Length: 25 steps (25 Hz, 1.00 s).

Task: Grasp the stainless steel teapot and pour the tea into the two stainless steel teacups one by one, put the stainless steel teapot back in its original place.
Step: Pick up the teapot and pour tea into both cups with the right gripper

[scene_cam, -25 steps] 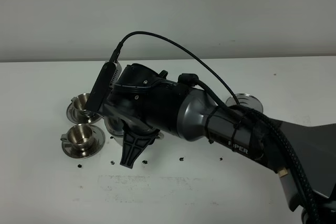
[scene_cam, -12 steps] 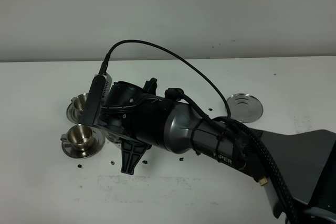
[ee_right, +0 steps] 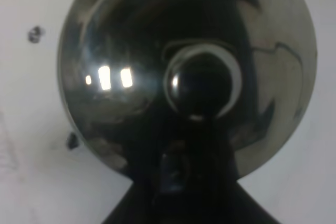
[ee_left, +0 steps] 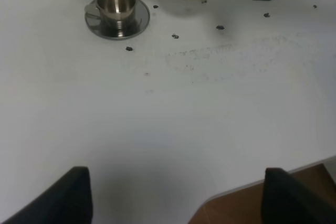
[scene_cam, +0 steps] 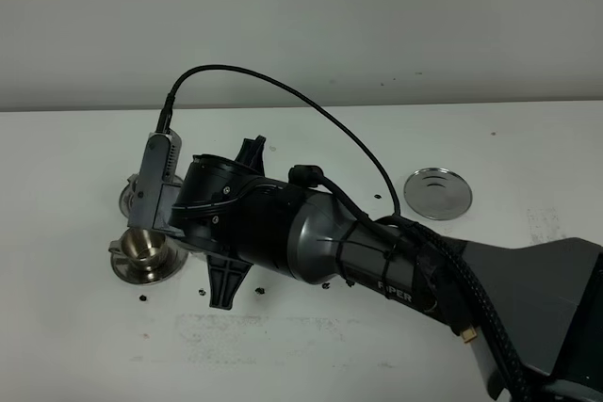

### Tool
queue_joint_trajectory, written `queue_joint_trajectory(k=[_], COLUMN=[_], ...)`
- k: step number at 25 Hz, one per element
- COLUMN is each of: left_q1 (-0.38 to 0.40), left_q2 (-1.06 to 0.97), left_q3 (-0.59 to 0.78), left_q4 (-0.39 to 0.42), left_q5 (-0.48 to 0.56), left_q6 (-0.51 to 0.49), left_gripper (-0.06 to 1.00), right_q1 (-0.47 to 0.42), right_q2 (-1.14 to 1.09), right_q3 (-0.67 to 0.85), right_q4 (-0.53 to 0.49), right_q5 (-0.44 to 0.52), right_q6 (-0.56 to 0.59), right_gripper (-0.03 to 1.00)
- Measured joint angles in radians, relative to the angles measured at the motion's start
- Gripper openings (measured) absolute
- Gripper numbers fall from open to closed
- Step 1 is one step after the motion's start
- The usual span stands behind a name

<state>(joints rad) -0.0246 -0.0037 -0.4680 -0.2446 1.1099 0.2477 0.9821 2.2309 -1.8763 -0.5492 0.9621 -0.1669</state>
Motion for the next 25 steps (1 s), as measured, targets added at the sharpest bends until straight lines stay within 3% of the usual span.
queue_joint_trajectory(k=[25], left_q1=[0.000], left_q2=[0.000], left_q3=[0.000], left_q4=[0.000], left_q5=[0.001], left_q6=[0.000], left_gripper=[0.64], right_q1=[0.000], right_q2=[0.034], right_q3=[-0.001], right_q4=[-0.132], right_q5=[-0.059], right_q6=[-0.081], right_gripper=[0.21])
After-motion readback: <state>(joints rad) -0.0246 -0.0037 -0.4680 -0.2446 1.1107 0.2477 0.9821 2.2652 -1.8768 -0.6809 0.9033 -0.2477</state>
